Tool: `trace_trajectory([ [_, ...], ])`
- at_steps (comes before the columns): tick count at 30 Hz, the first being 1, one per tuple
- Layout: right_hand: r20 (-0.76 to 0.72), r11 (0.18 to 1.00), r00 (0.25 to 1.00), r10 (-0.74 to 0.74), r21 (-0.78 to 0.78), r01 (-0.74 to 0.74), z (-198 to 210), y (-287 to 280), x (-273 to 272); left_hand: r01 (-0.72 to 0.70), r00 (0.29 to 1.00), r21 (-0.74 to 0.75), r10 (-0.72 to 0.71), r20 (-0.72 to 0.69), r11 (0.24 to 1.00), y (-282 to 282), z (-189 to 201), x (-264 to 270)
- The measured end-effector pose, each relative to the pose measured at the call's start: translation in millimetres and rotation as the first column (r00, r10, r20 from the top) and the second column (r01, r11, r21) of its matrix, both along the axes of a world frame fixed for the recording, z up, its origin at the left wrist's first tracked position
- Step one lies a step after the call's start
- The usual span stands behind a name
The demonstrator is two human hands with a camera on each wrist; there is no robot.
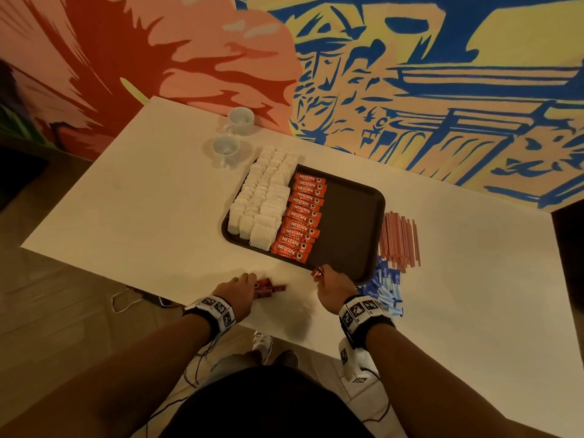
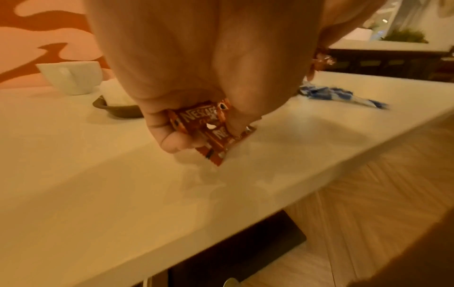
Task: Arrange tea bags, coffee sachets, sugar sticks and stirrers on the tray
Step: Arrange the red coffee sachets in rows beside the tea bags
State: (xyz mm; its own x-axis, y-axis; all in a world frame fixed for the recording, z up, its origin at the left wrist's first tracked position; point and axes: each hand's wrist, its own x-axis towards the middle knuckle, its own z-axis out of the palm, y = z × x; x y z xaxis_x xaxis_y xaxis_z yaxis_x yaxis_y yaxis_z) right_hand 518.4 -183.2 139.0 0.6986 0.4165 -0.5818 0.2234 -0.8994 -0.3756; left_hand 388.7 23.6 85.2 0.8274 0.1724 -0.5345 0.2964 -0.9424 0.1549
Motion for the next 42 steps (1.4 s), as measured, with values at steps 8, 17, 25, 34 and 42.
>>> trace_trajectory([
  [8,-0.139,0.939,0.978,-0.157,0.284,0.191,31.0,-3.2,18.7,-0.27,0.958,-0.556,0.28,-0.068,0.786,2.1,56.0,29.1],
  [17,-0.413,0.661,0.907,-0.076,0.66,0.356,127.7,15.2,32.5,-0.131,0.925,-0.805,0.363,0.111,0.579,-25.2,163.9,66.6],
  [25,-0.522,0.469,0.837,-0.166,0.704,0.532,135.2,10.8,38.3,-0.043,0.9,-0.82,0.379,0.217,0.571,-53.0,198.5,80.4],
  [34,-0.582,0.31,0.774,-0.248,0.71,0.633,143.8,-14.8,49.1,-0.199,0.822,-0.966,0.565,-0.071,0.168,-55.9,210.4,84.3],
  [42,-0.528,0.315,0.802,-0.279,0.739,0.596,148.0,-10.7,64.7,-0.195,0.798,-0.96,0.601,-0.035,0.202,-32.6,211.8,105.3],
])
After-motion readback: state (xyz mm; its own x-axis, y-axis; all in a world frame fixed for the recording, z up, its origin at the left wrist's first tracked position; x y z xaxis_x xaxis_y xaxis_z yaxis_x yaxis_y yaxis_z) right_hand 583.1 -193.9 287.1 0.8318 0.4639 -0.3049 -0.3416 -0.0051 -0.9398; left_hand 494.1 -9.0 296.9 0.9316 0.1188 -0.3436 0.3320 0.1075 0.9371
